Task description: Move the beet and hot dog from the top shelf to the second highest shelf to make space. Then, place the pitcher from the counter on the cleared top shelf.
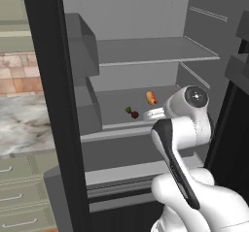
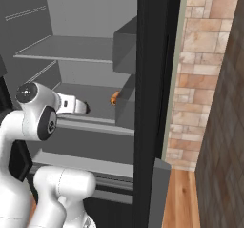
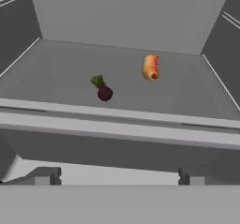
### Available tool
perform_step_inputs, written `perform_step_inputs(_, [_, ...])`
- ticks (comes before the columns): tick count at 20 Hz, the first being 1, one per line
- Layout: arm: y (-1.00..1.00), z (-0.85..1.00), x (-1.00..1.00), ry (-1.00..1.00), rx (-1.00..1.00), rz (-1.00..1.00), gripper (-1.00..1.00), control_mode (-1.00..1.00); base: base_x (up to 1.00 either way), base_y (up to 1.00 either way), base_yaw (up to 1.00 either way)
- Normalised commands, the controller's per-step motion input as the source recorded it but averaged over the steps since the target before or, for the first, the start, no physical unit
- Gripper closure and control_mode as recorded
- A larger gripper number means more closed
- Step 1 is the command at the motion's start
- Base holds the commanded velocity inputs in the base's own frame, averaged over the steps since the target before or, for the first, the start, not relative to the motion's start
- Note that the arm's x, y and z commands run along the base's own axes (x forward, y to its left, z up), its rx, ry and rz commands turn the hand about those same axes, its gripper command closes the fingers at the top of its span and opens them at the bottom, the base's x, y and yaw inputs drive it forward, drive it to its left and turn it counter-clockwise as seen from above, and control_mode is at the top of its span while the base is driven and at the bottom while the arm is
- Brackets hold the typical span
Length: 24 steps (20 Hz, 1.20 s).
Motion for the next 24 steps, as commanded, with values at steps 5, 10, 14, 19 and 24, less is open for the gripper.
perform_step_inputs(5, [0.0,0.36,-0.26,0.02,0.0,0.0,-1.0,-1.0,0.0,0.0,0.0])
perform_step_inputs(10, [-0.01,0.04,0.0,0.0,0.0,0.0,-1.0,-1.0,0.0,0.0,0.0])
perform_step_inputs(14, [-0.02,0.0,0.03,0.0,0.0,0.0,-1.0,-1.0,0.0,0.0,0.0])
perform_step_inputs(19, [0.0,0.0,0.0,0.0,0.0,0.0,-1.0,1.0,-0.59,0.0,0.16])
perform_step_inputs(24, [0.0,0.0,0.0,0.0,0.0,0.0,-1.0,1.0,-0.99,0.0,0.41])
